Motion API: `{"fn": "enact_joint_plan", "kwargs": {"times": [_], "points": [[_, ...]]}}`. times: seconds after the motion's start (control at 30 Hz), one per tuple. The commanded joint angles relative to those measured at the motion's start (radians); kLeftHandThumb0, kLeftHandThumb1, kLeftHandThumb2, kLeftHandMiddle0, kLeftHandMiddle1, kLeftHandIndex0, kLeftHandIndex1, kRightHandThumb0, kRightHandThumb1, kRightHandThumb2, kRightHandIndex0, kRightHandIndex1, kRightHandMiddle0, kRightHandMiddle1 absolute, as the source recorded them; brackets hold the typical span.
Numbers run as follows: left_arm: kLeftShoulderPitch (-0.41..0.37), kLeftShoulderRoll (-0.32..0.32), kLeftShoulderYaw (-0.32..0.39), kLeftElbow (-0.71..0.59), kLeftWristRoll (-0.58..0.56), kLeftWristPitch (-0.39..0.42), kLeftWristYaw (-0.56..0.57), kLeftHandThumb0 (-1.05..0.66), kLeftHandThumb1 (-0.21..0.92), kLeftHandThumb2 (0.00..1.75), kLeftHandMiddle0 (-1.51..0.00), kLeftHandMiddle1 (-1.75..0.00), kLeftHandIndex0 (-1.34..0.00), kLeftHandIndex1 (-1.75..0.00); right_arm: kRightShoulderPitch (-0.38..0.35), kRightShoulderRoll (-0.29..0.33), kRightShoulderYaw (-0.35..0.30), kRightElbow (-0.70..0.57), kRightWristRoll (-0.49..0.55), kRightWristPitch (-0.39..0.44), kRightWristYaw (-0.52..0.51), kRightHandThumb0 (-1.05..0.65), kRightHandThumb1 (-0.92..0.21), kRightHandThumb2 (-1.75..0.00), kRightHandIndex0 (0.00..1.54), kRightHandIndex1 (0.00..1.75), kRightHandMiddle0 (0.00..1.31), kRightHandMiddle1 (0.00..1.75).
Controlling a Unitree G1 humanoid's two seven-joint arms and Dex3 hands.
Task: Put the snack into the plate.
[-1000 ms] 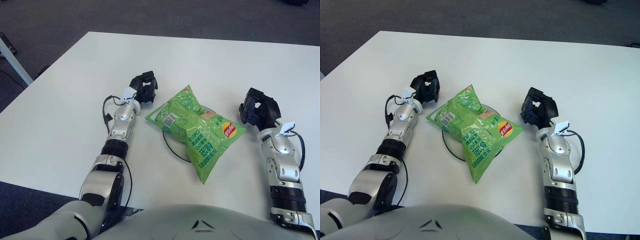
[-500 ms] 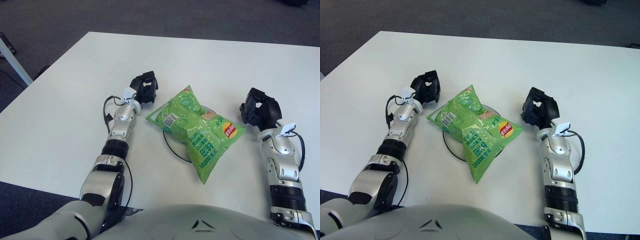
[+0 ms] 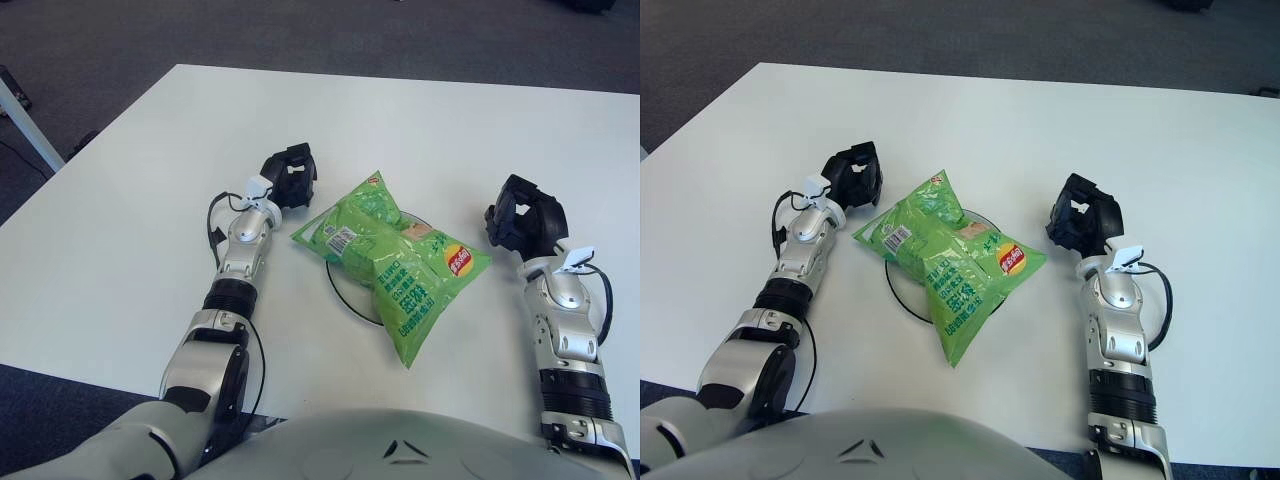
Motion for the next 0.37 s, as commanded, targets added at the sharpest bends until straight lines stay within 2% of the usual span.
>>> {"fn": "enact_joint_plan", "kwargs": {"times": [0.0,0.13,0.2,0.33], "points": [[0.119,-0.011,-0.001,0.07,0.0,0.002,-0.003,-0.39,0.67,0.91,-1.31,-1.75,-1.01,-1.75,0.074,0.12,0.0,0.113,0.036,-0.061,0.0,-0.29,-0.48,-1.13,1.28,1.75,0.97,1.75],[0.117,-0.01,-0.002,0.075,0.0,-0.001,-0.005,-0.39,0.68,0.91,-1.31,-1.75,-1.0,-1.75,0.061,0.129,-0.01,0.153,0.059,-0.117,0.015,-0.3,-0.51,-1.11,1.27,1.75,0.92,1.75],[0.115,-0.01,-0.003,0.078,0.001,-0.002,-0.005,-0.39,0.68,0.91,-1.31,-1.75,-1.0,-1.75,0.056,0.132,-0.013,0.165,0.07,-0.136,0.021,-0.39,-0.44,-1.17,1.25,1.75,0.7,1.75],[0.113,-0.009,-0.006,0.08,0.003,-0.003,-0.004,-0.4,0.69,0.9,-1.31,-1.75,-0.99,-1.75,0.052,0.14,-0.018,0.174,0.091,-0.166,0.036,-0.41,-0.48,-1.11,1.24,1.75,0.53,1.75]]}}
